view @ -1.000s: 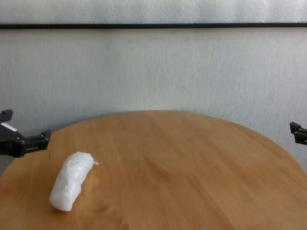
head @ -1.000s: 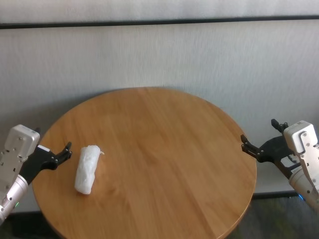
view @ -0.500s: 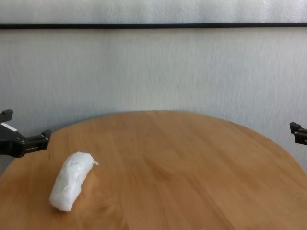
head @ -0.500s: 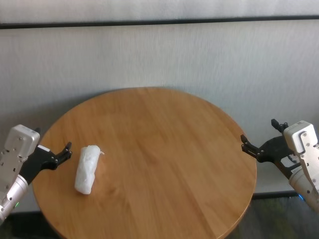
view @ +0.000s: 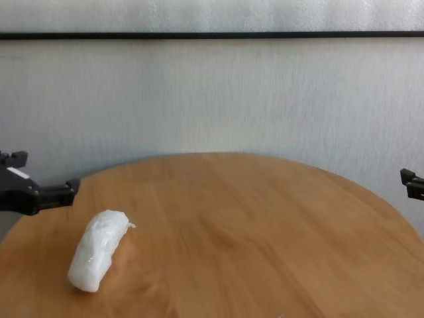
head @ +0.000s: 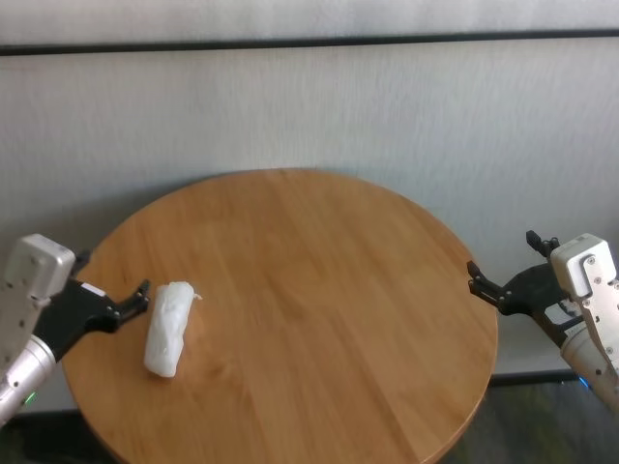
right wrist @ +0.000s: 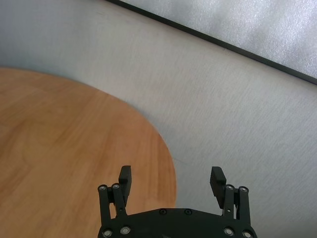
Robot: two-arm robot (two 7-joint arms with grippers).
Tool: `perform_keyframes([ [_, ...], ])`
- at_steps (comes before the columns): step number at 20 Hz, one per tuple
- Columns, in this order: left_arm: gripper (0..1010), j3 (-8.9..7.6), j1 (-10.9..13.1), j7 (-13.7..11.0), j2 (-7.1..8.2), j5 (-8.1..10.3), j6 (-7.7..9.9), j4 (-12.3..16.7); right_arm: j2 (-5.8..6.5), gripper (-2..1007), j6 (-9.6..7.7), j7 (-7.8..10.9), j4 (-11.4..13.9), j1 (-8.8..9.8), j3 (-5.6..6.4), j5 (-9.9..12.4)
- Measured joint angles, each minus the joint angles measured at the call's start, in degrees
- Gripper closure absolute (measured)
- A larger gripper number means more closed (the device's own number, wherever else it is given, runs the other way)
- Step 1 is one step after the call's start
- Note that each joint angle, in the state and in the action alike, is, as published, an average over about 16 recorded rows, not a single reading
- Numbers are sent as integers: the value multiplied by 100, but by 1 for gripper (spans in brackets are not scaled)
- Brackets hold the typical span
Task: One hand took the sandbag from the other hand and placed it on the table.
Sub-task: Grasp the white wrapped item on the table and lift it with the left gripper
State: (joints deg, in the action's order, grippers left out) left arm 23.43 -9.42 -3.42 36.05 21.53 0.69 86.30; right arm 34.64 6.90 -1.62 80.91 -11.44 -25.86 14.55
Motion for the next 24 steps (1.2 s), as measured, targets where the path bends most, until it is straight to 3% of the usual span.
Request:
perform_keyframes([
  [6,10,-237,206,-240,64,742,1152,645,0,5,0,0,0,0,0,0],
  [10,10,-304,252,-209,8,1061,1925,962,0,5,0,0,0,0,0,0],
  [13,10,-280,240,-48,-68,1082,2377,1107,0,5,0,0,0,0,0,0],
  [15,10,-245,209,62,-142,1030,2581,1145,0,5,0,0,0,0,0,0],
  [24,10,-52,-58,360,-480,678,3043,947,0,5,0,0,0,0,0,0],
])
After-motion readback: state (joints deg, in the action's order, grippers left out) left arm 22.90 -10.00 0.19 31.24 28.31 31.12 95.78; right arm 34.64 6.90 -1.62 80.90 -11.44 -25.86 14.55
